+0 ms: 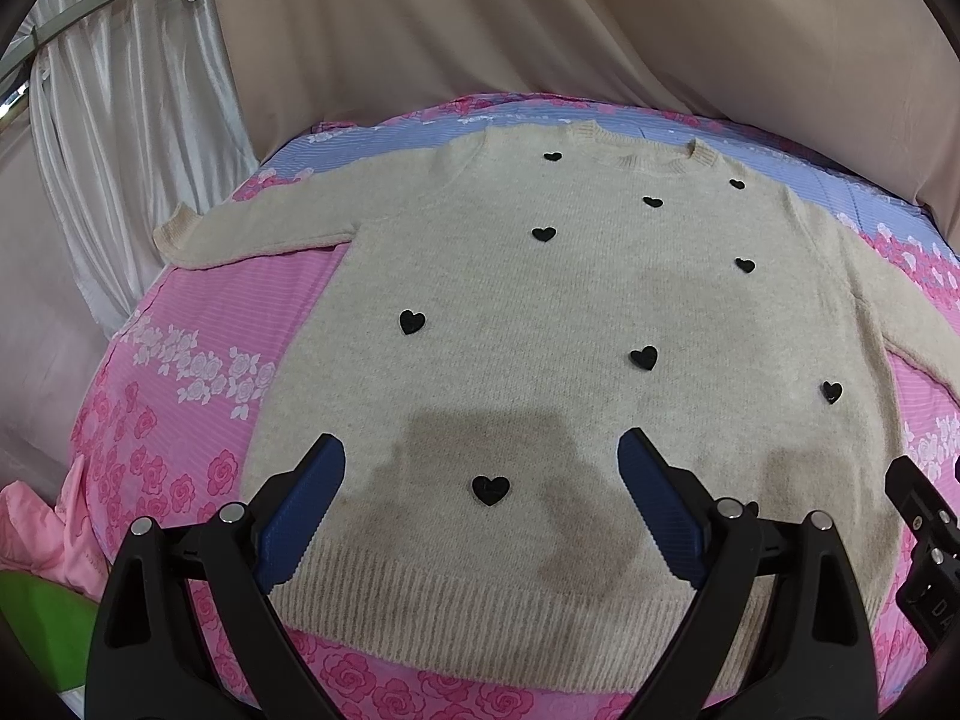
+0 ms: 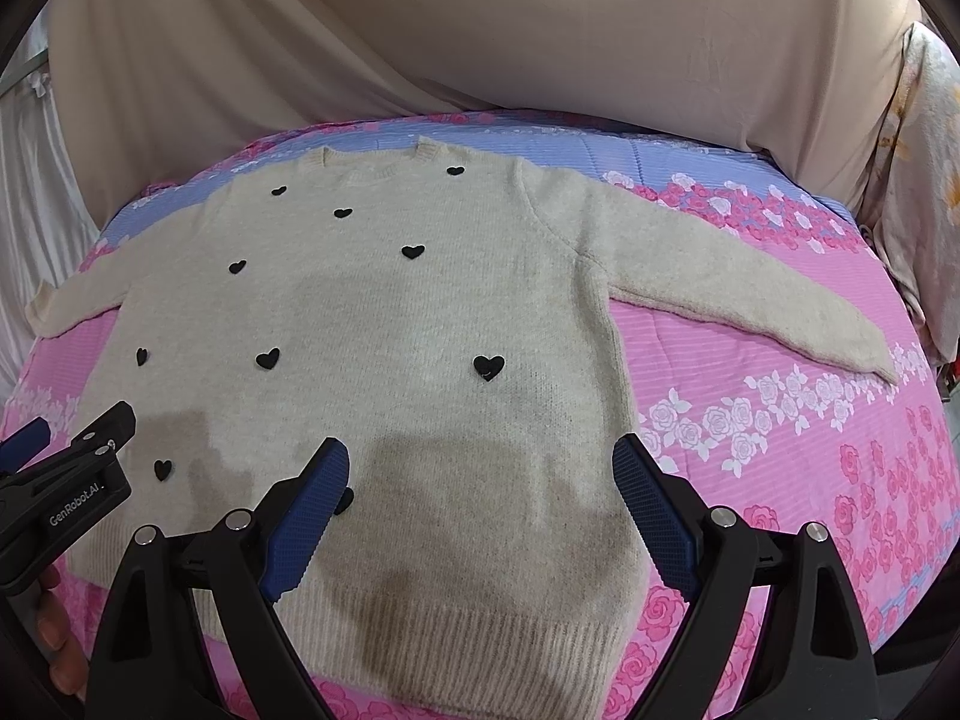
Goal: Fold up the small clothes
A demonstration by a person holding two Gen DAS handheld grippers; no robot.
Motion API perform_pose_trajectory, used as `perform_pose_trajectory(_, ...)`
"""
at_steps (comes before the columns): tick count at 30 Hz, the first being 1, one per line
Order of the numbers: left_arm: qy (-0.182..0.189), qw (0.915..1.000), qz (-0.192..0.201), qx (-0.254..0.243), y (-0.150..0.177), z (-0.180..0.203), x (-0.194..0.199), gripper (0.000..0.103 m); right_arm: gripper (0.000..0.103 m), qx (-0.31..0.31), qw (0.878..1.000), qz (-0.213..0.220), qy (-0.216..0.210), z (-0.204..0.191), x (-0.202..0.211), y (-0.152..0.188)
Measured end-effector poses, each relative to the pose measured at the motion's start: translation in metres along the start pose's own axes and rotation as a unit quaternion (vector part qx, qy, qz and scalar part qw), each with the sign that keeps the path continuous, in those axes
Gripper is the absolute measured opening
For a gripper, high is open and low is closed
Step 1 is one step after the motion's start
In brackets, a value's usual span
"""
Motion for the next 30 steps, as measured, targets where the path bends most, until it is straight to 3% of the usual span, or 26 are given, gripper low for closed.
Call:
perform_pose_trajectory(23,-0.005,0.9999,-0.013,-0.008,-0.003,0.013,-0.012,0.09,0.087,0.0,1.0,-0.018,-0.004,0.004,-0.014,-0.004)
perform_pose_trajectory(30,0.002,0.9996,-0.021,-0.017,-0.003,0.033,-0.016,0.09,0.087,-0.02,0.999,-0.034,0.004,0.03,-0.024,-0.001)
Point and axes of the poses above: each gripper's, at about its wrist camera, not at the fingertips, and x roughly against the way its jaws point, z to its right, y to its underside, the point moved 5 cm from there along -x, roughly the way its jaws point, and after that the axes turned 8 degrees about z, right-handed, at the moved point
